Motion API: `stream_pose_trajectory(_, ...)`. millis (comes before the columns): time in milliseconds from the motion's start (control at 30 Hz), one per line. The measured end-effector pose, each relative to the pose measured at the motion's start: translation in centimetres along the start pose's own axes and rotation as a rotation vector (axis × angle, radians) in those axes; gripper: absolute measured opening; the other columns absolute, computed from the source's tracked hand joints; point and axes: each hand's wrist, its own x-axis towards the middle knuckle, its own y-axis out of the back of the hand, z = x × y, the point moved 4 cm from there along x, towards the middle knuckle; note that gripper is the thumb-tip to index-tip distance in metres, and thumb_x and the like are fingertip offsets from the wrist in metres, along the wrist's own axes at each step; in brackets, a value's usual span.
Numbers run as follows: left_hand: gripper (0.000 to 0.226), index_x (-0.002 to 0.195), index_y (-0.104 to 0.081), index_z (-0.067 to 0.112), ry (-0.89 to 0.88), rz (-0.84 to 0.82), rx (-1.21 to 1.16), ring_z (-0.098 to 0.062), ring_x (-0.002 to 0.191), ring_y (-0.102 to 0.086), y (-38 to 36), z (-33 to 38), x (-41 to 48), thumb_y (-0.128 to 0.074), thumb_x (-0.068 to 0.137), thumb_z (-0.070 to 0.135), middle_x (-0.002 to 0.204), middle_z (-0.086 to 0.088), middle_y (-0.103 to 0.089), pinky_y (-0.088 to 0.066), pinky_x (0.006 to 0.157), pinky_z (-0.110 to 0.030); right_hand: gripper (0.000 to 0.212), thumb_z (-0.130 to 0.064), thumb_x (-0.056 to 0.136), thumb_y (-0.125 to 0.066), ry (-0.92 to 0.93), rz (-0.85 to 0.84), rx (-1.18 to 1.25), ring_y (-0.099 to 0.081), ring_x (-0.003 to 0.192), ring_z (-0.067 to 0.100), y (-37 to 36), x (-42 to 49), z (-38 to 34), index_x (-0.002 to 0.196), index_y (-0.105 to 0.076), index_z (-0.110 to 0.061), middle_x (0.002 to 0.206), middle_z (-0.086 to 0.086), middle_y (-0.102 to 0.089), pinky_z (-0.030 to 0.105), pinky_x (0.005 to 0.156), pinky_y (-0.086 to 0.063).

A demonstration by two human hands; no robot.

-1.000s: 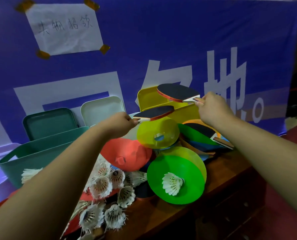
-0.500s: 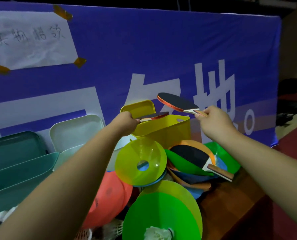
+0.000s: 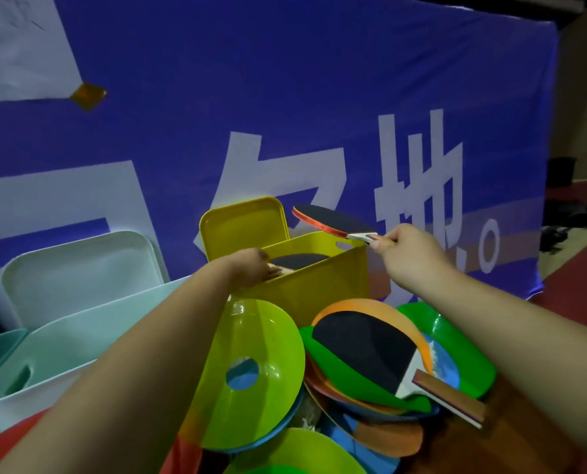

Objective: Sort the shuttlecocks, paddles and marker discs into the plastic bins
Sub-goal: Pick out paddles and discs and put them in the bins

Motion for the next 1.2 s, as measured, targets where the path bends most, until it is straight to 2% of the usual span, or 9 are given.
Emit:
stream_pose_trajectory(100, 0.037, 0.141, -0.06, 0.009, -0.005, -0.013, 0.017, -0.033, 0.127, -0.058, -0.7, 0.2, 0.9, -0.046, 0.109, 0.019, 0.141, -0.016, -0.061, -0.045, 0.103, -0.037, 0.02, -0.038, 0.11, -0.055, 0.005, -0.01, 0.01, -0.053, 0.075, 0.011, -1.4, 1.1, 0.5, 0.114, -0.06, -0.019, 0.087, -0.001, -0.058, 0.025, 0.055, -0.033)
stream_pose_trajectory(367, 0.036, 0.127, -0.068, 0.004, 0.022, 0.005, 0.089, -0.033, 0.116, -0.063, -2.2, 0.2, 2.0, -0.045, 0.107, 0.024, 0.127, -0.017, -0.067, -0.051, 0.096, -0.04, 0.022, -0.036, 0.106, -0.061, 0.034, -0.01, -0.076, -0.059, 0.082, 0.014, -4.7, 3.7, 1.0, 0.121, -0.059, -0.02, 0.098, 0.002, -0.063, 0.026, 0.058, -0.041)
stream_pose_trajectory(467, 0.037, 0.127, -0.065, 0.0, 0.053, 0.009, 0.153, -0.034, 0.121, -0.06, -2.0, 0.8, 1.3, -0.039, 0.11, 0.02, 0.131, -0.021, -0.063, -0.048, 0.099, -0.04, 0.025, -0.034, 0.105, -0.063, 0.065, -0.003, -0.168, -0.063, 0.087, 0.02, -5.6, 5.2, 0.6, 0.123, -0.059, -0.016, 0.101, 0.005, -0.064, 0.029, 0.065, -0.048)
stream_pose_trajectory(600, 0.046, 0.151, -0.038, -0.006, 0.116, 0.031, 0.126, -0.038, 0.137, -0.049, -2.0, 0.9, 1.3, -0.037, 0.111, 0.017, 0.153, -0.026, -0.044, -0.043, 0.109, -0.042, 0.031, -0.033, 0.103, -0.067, 0.114, 0.011, -0.371, -0.064, 0.093, 0.026, -6.9, 7.4, -0.3, 0.126, -0.06, -0.014, 0.105, 0.009, -0.065, 0.035, 0.074, -0.057)
stream_pose_trajectory(733, 0.059, 0.159, -0.022, -0.001, 0.177, 0.033, 0.051, -0.041, 0.143, -0.044, -2.2, 0.3, 1.9, -0.043, 0.108, 0.021, 0.161, -0.024, -0.035, -0.041, 0.112, -0.045, 0.032, -0.033, 0.098, -0.073, 0.13, 0.012, -0.479, -0.062, 0.09, 0.026, -8.2, 9.4, -1.6, 0.122, -0.062, -0.015, 0.1, 0.008, -0.062, 0.038, 0.079, -0.06)
stream_pose_trajectory(933, 0.041, 0.142, -0.052, -0.002, 0.077, 0.022, 0.164, -0.037, 0.13, -0.056, -2.4, 0.6, 2.0, -0.041, 0.109, 0.019, 0.144, -0.022, -0.055, -0.046, 0.105, -0.042, 0.027, -0.035, 0.099, -0.071, 0.13, -0.207, -0.45, -0.06, 0.105, 0.03, -11.3, 11.2, -3.2, 0.118, -0.067, -0.016, 0.107, 0.008, -0.065, 0.046, 0.097, -0.054)
stream_pose_trajectory(1033, 0.037, 0.136, -0.059, 0.001, 0.059, 0.024, 0.205, -0.035, 0.125, -0.059, -2.4, 0.5, 2.1, -0.042, 0.108, 0.019, 0.138, -0.02, -0.06, -0.048, 0.102, -0.041, 0.028, -0.033, 0.102, -0.068, 0.149, -0.371, -0.378, -0.057, 0.124, 0.033, -12.6, 11.4, -3.2, 0.127, -0.073, -0.024, 0.127, 0.006, -0.067, 0.053, 0.109, -0.05)
stream_pose_trajectory(1100, 0.038, 0.136, -0.06, 0.001, 0.047, 0.033, 0.212, -0.036, 0.126, -0.058, -2.3, 0.6, 2.2, -0.041, 0.109, 0.02, 0.138, -0.021, -0.06, -0.047, 0.103, -0.041, 0.034, -0.024, 0.107, -0.058, 0.134, -0.4, -0.38, -0.044, 0.139, 0.038, -12.9, 11.5, -2.9, 0.137, -0.068, -0.037, 0.145, 0.005, -0.058, 0.058, 0.118, -0.038)
stream_pose_trajectory(1200, 0.038, 0.135, -0.061, 0.0, 0.049, 0.024, 0.231, -0.037, 0.128, -0.057, -2.3, 0.5, 2.4, -0.04, 0.109, 0.018, 0.139, -0.021, -0.06, -0.045, 0.105, -0.043, 0.051, -0.009, 0.108, -0.044, 0.119, -0.373, -0.38, -0.043, 0.14, 0.038, -12.8, 11.4, -2.8, 0.143, -0.061, -0.042, 0.153, 0.009, -0.051, 0.057, 0.118, -0.038)
